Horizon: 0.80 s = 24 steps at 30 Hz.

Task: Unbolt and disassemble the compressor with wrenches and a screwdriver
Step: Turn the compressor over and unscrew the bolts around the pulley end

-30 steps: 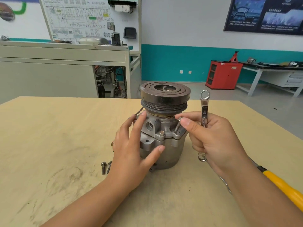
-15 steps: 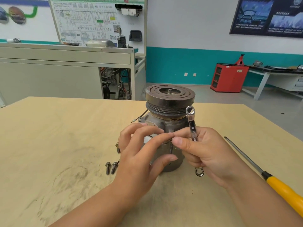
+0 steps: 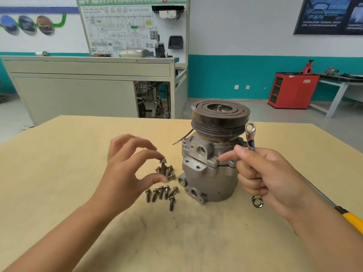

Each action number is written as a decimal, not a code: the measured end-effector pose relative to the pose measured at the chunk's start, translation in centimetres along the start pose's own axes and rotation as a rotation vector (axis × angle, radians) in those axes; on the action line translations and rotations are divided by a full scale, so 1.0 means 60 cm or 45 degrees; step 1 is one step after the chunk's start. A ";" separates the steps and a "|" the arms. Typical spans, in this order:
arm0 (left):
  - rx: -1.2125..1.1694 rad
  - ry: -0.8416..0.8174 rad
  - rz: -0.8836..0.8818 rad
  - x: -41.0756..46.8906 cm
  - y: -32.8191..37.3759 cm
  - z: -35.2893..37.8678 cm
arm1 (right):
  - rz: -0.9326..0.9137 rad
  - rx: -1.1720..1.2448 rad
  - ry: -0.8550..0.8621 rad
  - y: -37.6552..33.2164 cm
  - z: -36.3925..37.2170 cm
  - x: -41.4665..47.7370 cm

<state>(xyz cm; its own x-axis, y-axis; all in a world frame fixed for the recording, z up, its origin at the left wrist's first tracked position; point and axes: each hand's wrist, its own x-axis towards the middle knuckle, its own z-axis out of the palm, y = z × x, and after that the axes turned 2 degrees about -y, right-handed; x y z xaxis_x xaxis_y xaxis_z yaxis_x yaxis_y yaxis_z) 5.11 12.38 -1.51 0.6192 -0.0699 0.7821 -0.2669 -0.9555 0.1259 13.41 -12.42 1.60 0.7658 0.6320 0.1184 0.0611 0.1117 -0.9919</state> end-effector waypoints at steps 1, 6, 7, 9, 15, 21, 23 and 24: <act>-0.022 -0.093 -0.063 -0.014 -0.010 0.001 | 0.002 -0.006 0.001 0.001 0.001 0.000; -0.282 -0.494 -0.401 -0.047 -0.035 0.013 | 0.015 -0.033 0.017 0.003 0.000 0.000; -0.236 -0.565 -0.377 -0.049 -0.036 0.017 | 0.013 -0.029 0.019 0.002 -0.001 0.000; -0.139 -0.684 -0.333 -0.052 -0.034 0.024 | -0.001 -0.020 0.041 0.001 -0.005 0.002; -0.154 -0.713 -0.311 -0.058 -0.023 0.036 | -0.048 0.048 0.137 0.001 -0.015 0.006; -0.061 -0.847 -0.377 -0.059 -0.024 0.042 | -0.094 0.188 0.160 -0.004 -0.015 0.006; -0.046 -0.863 -0.375 -0.059 -0.024 0.042 | -0.099 0.227 0.195 -0.003 -0.016 0.007; -0.041 -0.868 -0.370 -0.059 -0.024 0.043 | -0.103 0.252 0.213 -0.001 -0.017 0.007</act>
<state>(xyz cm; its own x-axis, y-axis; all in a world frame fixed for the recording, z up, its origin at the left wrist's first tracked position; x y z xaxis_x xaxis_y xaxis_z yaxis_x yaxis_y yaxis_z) 5.18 13.29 -6.03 0.9865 0.0116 0.1631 -0.0376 -0.9545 0.2958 14.40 -12.95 1.69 0.8597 0.4814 0.1709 0.0124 0.3147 -0.9491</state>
